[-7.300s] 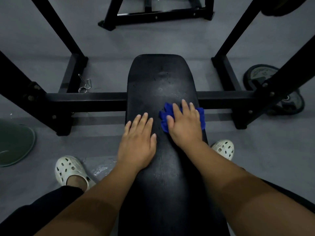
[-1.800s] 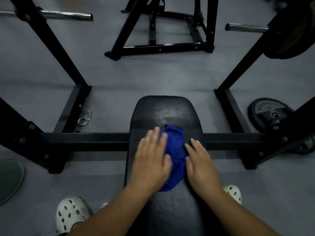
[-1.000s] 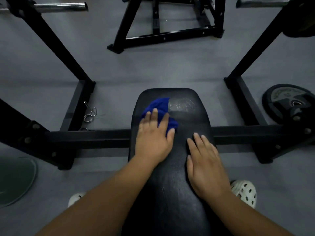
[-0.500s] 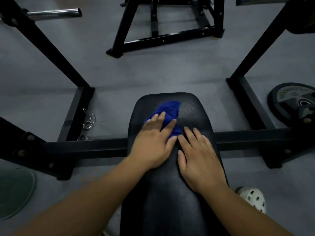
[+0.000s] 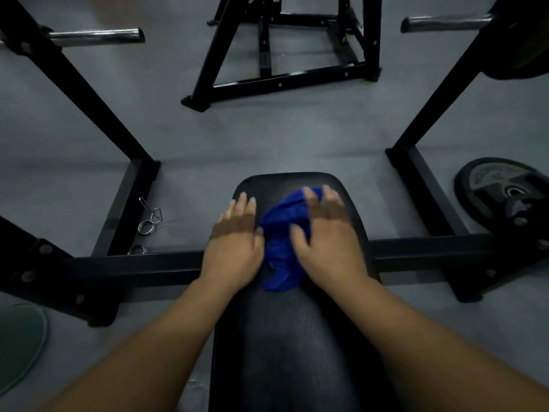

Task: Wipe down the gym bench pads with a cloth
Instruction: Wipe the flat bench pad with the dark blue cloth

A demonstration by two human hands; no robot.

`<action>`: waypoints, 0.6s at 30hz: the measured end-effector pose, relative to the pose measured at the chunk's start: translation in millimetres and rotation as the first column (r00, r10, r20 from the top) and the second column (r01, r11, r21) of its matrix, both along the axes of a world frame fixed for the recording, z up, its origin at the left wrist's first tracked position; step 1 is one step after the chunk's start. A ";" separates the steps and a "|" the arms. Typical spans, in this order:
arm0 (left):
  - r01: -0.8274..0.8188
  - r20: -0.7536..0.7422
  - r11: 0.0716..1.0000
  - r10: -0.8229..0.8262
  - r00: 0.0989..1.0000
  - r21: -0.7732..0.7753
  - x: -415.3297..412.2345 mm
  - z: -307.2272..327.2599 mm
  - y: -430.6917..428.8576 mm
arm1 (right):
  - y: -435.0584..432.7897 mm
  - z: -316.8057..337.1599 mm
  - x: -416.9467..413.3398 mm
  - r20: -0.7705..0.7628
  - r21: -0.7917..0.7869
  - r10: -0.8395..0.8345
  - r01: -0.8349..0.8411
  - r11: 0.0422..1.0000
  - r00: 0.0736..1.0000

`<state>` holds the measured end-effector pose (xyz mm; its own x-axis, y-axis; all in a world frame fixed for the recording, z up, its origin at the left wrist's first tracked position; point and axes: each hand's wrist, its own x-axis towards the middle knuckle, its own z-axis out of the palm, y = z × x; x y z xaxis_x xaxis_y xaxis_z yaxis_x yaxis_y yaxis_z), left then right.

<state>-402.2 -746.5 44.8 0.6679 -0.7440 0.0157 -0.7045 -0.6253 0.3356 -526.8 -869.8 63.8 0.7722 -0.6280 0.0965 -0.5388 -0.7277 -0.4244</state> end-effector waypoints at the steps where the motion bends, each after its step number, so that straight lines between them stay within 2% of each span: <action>1: -0.011 0.040 0.999 0.009 0.999 0.046 -2.8 -6.8 -0.2 | 4.4 -2.3 17.8 -0.087 -0.039 0.079 -0.083 0.996 0.993; 3: -0.004 0.047 0.998 0.001 0.999 0.060 -3.9 -17.5 1.0 | 15.5 -12.3 28.7 -0.205 -0.063 0.171 -0.188 0.980 0.964; 6: 0.013 0.052 1.000 -0.013 0.999 -0.001 -0.1 -19.1 1.3 | -6.9 -24.4 1.8 -0.165 -0.141 0.210 -0.233 0.962 0.964; 9: -0.001 0.035 1.000 0.001 0.999 0.016 -1.0 -19.8 -1.9 | -61.9 -22.0 23.4 -0.194 -0.123 0.015 -0.040 0.992 0.981; 11: -0.008 0.101 0.999 0.005 0.995 0.037 -2.3 -22.6 -3.7 | -66.2 -23.5 59.5 -0.195 -0.088 -0.112 0.096 0.991 0.974; 12: -0.011 0.133 0.999 0.005 0.991 0.040 -2.5 -23.3 -4.2 | -55.4 -26.6 67.6 -0.208 -0.103 -0.095 0.075 0.992 0.973; 14: -0.010 0.159 1.000 0.006 0.987 0.028 -3.2 -24.0 -3.1 | -31.5 -28.4 53.0 -0.152 -0.139 0.138 -0.160 0.977 0.979; 16: -0.007 0.170 1.000 0.004 0.985 0.018 -4.7 -22.7 -3.1 | -33.0 -30.2 15.1 -0.138 -0.176 0.332 -0.353 0.919 0.933; 18: 0.001 0.186 1.000 -0.006 0.983 0.026 -6.0 -21.9 -3.3 | -64.8 -29.4 5.4 -0.150 -0.179 0.292 -0.316 0.932 0.945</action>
